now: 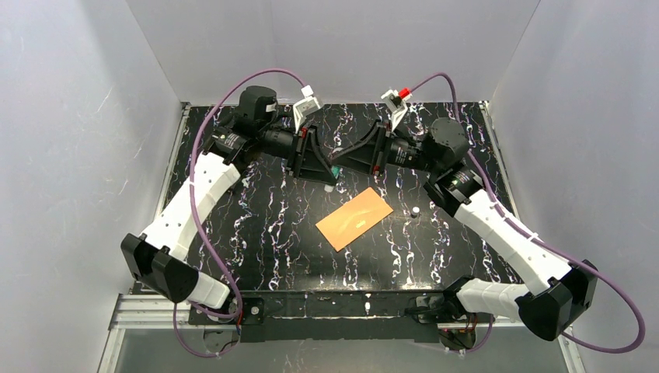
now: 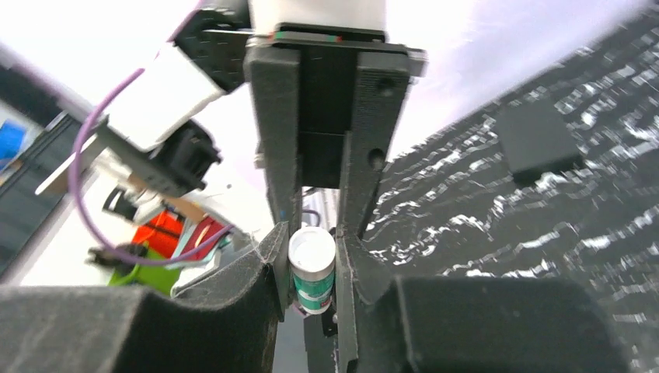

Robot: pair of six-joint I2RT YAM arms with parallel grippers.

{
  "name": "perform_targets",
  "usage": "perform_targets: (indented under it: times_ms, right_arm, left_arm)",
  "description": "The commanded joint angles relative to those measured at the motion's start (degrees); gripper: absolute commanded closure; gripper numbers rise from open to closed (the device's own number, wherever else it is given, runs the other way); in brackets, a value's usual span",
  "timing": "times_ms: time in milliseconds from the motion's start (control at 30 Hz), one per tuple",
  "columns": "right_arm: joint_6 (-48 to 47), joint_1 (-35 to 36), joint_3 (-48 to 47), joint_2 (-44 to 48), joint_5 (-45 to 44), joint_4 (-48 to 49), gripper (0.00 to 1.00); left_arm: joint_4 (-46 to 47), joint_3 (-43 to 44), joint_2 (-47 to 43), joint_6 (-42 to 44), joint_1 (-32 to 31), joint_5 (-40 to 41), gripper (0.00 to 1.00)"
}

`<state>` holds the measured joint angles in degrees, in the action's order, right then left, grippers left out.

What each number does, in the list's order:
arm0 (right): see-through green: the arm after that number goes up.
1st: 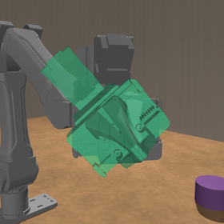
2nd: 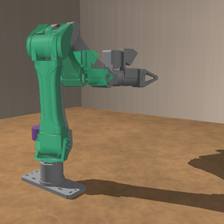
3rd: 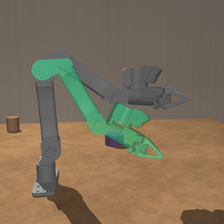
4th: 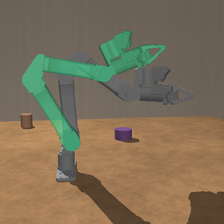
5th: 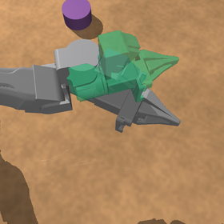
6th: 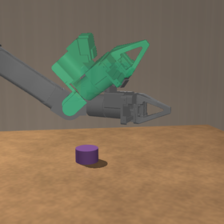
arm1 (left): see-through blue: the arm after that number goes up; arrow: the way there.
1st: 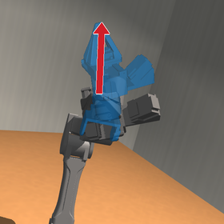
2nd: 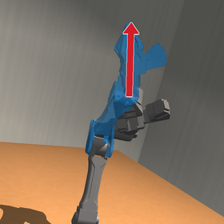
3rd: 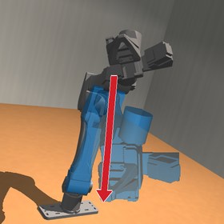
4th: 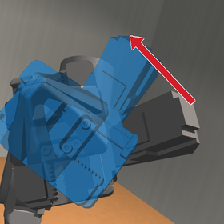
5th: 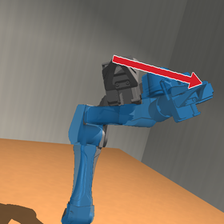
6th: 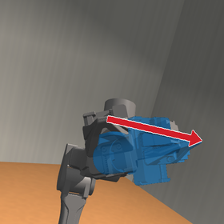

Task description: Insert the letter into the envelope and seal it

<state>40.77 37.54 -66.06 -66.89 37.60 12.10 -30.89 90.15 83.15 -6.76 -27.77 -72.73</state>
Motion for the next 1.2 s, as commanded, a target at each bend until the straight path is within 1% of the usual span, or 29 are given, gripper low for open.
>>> perform_targets:
  times_ms: [0, 33, 67, 100, 133, 167, 200, 233, 267, 300, 333, 400, 467, 533, 667, 767, 833, 900, 967, 1067, 1133, 1167]
  right_arm:
    - [2.9, 0.3, -0.7, 2.1, 17.9, 20.5, 0.99]
    - [3.9, 0.3, -1.4, 1.5, 21.8, 21.7, 0.99]
    - [5.0, 0.3, -2.2, 0.6, 23.5, 22.5, 0.99]
    - [5.1, 0.3, -2.9, 0.2, 23.3, 22.1, 0.99]
    - [4.2, 0.3, -3.5, -0.2, 21.1, 19.4, 0.99]
    - [1.4, 0.3, -4.6, -0.3, 17.6, 14.0, 0.95]
    - [-2.8, 0.3, -6.1, -0.3, 10.9, 6.3, 0.67]
    - [-5.7, 0.4, -7.5, -0.4, 3.0, -1.3, 0.44]
    - [-6.5, 0.4, -8.5, -0.6, -4.8, -7.0, 0.33]
    - [-6.3, 0.4, -9.4, -1.0, -11.9, -11.0, 0.28]
    - [-4.6, 0.4, -9.8, -1.3, -17.2, -15.7, 0.25]
    - [0.3, 0.4, -8.7, -1.7, -24.1, -18.5, 0.23]
    - [5.5, 0.4, -7.8, -2.4, -26.6, -19.6, 0.27]
    - [8.8, 0.8, -6.7, -2.9, -26.5, -17.8, 0.27]
    - [9.5, 2.2, -8.5, -4.9, -28.4, -20.2, 0.27]
    - [9.4, 2.6, -9.0, -5.8, -27.7, -18.8, 0.30]
    - [9.4, 2.7, -10.1, -6.7, -26.5, -19.0, 0.38]
    - [8.8, 2.8, -10.7, -7.4, -26.2, -20.1, 0.50]
    - [8.6, 2.8, -10.4, -7.3, -26.6, -20.4, 0.59]
    - [8.7, 2.8, -10.5, -7.3, -25.6, -20.5, 0.81]
    - [8.8, 2.8, -10.4, -6.9, -23.9, -19.3, 0.99]
    - [8.8, 2.8, -10.0, -6.4, -22.9, -17.8, 0.99]
  left_arm:
    - [9.3, -2.2, -3.6, -8.4, 0.3, -10.4, 1.00]
    - [13.1, -3.1, -4.1, -11.3, 0.3, -11.6, 1.00]
    - [17.6, -4.3, -4.7, -14.5, 0.3, -12.1, 1.00]
    - [21.9, -5.7, -5.3, -17.6, 0.3, -12.1, 1.00]
    - [25.9, -6.8, -5.7, -20.2, 0.3, -11.8, 1.00]
    - [28.0, -7.7, -5.9, -21.7, 0.3, -11.1, 1.00]
    - [27.8, -7.9, -5.8, -21.5, 0.4, -9.6, 1.00]
    - [25.4, -7.5, -5.6, -19.5, 0.5, -7.4, 1.00]
    - [21.1, -6.6, -5.3, -16.2, 0.6, -4.3, 1.00]
    - [16.0, -5.7, -4.9, -11.8, 0.6, -0.2, 1.00]
    - [12.7, -5.2, -4.7, -8.7, 0.6, 3.7, 1.00]
    - [10.3, -5.5, -4.5, -5.7, 0.6, 11.2, 1.00]
    - [9.8, -6.1, -4.5, -3.6, 0.6, 17.2, 1.00]
    - [9.1, -6.4, -4.4, -1.8, 0.6, 20.5, 1.00]
    - [6.9, -5.7, -3.5, 0.2, 0.6, 21.6, 1.00]
    - [5.0, -4.8, -2.5, 1.1, 0.6, 22.0, 1.00]
    - [3.2, -3.2, -2.0, 1.1, 0.6, 21.3, 1.00]
    - [1.6, -1.9, -2.1, 1.1, 0.6, 20.9, 1.00]
    - [0.9, -1.6, -2.7, 1.6, 0.6, 21.5, 1.00]
    - [-0.3, -0.7, -2.9, 1.1, 0.7, 21.8, 1.00]
    - [-0.7, 0.3, -2.6, 0.6, 0.7, 21.4, 1.00]
    - [-0.7, 0.6, -2.6, 0.2, 0.6, 20.8, 1.00]
